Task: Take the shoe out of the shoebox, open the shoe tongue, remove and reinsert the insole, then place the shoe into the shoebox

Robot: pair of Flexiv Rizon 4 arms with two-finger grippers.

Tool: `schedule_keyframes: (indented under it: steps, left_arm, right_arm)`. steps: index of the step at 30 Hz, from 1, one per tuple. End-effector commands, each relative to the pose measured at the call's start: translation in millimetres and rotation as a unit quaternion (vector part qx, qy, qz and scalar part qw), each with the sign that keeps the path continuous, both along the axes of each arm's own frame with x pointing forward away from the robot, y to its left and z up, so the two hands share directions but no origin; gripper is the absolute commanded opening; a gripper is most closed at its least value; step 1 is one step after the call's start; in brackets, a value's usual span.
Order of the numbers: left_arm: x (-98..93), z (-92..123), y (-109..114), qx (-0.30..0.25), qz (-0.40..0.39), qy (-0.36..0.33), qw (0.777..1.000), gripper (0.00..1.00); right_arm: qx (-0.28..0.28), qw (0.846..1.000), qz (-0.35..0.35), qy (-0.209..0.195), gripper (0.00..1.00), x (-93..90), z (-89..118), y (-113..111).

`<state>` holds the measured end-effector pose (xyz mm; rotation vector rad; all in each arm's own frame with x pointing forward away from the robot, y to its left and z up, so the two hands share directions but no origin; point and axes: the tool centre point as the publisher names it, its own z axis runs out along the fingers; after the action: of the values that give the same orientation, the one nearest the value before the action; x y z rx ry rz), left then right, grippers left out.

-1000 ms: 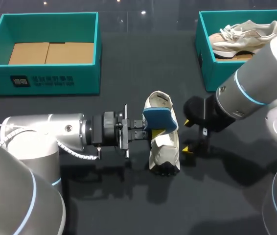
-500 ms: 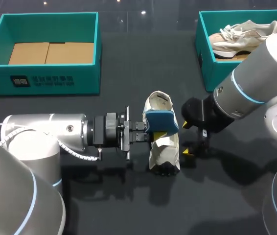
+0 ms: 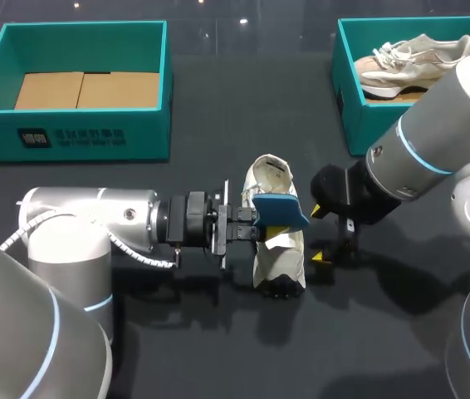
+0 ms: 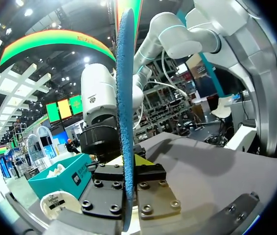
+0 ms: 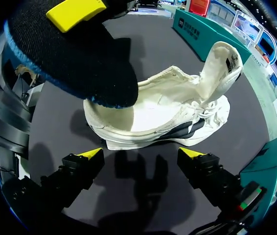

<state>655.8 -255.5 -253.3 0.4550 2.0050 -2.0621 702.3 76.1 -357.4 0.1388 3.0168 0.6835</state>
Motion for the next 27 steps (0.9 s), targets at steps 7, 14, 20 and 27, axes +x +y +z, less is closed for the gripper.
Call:
schedule_keyframes:
  steps: [7, 14, 20, 27]
  left_arm:
    - [3.6, -8.4, -21.5, 0.004, 0.008, 0.003, 1.0, 0.0]
    - [7.6, -14.8, -21.5, 0.011, 0.016, 0.009, 1.0, 0.0]
    - [12.4, -19.2, -20.3, 0.012, 0.022, 0.019, 1.0, 0.0]
    - [19.2, -26.4, -19.2, 0.018, 0.032, 0.031, 0.999, 0.0]
  right_arm:
    - [0.0, 1.0, 0.0, -0.001, 1.0, -1.5, -0.2, -0.3]
    - [0.0, 1.0, 0.0, -0.001, 1.0, -1.5, -0.2, -0.3]
    - [0.0, 1.0, 0.0, -0.001, 1.0, -1.5, -0.2, -0.3]
    - [0.0, 1.0, 0.0, -0.001, 1.0, -1.5, -0.2, -0.3]
